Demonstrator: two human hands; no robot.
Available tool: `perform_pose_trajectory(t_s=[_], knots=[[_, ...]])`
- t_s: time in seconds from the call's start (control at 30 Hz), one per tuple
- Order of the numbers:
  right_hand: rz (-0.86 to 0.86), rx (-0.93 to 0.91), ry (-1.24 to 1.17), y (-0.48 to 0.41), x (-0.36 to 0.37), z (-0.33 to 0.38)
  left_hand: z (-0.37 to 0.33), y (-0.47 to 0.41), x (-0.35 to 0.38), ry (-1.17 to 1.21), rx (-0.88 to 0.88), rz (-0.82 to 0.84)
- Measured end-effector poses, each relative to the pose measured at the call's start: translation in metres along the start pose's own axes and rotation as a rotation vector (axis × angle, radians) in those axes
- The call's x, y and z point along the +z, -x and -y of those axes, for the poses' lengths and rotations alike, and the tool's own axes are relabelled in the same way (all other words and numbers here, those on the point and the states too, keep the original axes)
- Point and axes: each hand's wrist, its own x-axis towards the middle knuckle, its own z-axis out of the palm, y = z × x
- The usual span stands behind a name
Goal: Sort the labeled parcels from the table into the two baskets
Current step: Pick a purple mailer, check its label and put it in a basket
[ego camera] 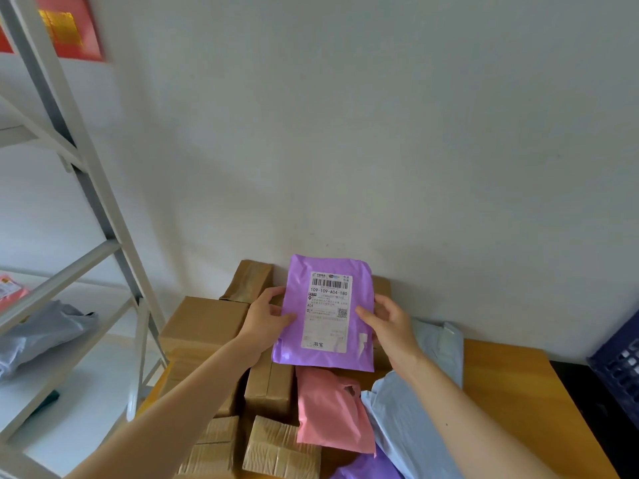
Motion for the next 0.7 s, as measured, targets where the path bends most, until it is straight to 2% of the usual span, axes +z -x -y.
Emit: perform_pose_trajectory(t_s=[0.1,0.4,0.7], knots=[[-0.003,-0.002,0.105,0.005,-0.013,-0.001,0.0,-0.005,0.012,0.007,-0.01,0.013],[-0.183,0.037,0.168,0.034,-0.081,-0.005,-0.003,-0.002,0.086,-0.03,0.022,0.163],[-0.365,-0.005,0.127,0.102,-0.181,0.012,-0.058,0.043,0.178,-0.029,0.099,0.336]])
